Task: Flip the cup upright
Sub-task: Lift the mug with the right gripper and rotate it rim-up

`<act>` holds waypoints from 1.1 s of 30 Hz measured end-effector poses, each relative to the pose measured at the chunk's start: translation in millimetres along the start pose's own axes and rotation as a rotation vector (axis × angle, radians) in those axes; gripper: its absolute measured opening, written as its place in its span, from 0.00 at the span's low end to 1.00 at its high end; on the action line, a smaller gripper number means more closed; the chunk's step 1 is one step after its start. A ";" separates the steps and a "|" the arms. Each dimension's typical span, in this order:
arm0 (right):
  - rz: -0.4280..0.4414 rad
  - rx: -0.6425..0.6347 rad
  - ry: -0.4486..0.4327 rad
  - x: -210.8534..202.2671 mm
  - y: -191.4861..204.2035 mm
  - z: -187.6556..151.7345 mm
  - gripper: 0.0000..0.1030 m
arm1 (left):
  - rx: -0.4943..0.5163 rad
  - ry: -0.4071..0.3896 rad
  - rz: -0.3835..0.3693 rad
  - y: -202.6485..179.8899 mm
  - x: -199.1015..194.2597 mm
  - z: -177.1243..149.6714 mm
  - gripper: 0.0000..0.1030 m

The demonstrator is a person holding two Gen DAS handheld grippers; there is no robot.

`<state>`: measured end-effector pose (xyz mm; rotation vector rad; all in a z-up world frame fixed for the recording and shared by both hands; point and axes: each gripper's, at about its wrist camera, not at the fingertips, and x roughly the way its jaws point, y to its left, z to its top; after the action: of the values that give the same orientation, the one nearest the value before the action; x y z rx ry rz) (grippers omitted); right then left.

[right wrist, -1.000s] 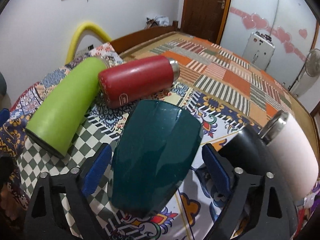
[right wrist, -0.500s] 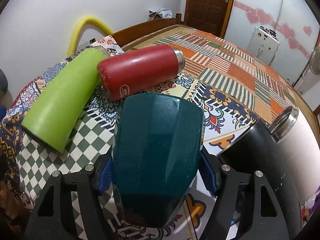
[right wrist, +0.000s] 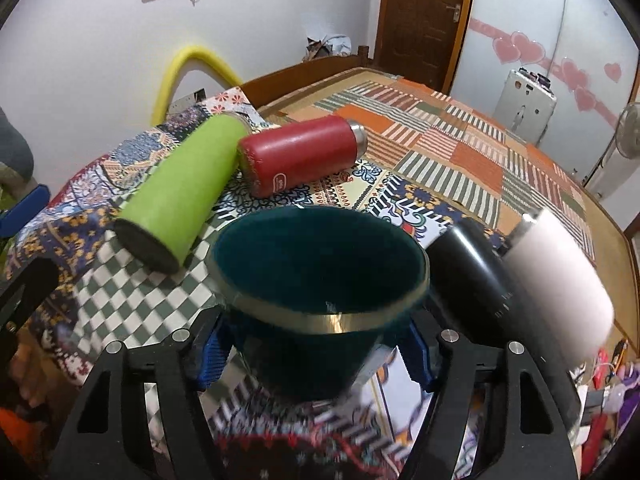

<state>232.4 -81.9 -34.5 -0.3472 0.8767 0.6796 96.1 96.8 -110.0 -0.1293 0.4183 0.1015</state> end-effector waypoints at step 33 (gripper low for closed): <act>0.045 0.044 0.033 -26.1 3.1 -77.0 0.66 | -0.011 0.023 -0.085 -29.9 -34.1 -4.6 1.00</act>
<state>173.4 -131.6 -60.2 -0.3007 0.9316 0.6971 67.0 64.2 -97.1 -0.1586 0.4348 0.0189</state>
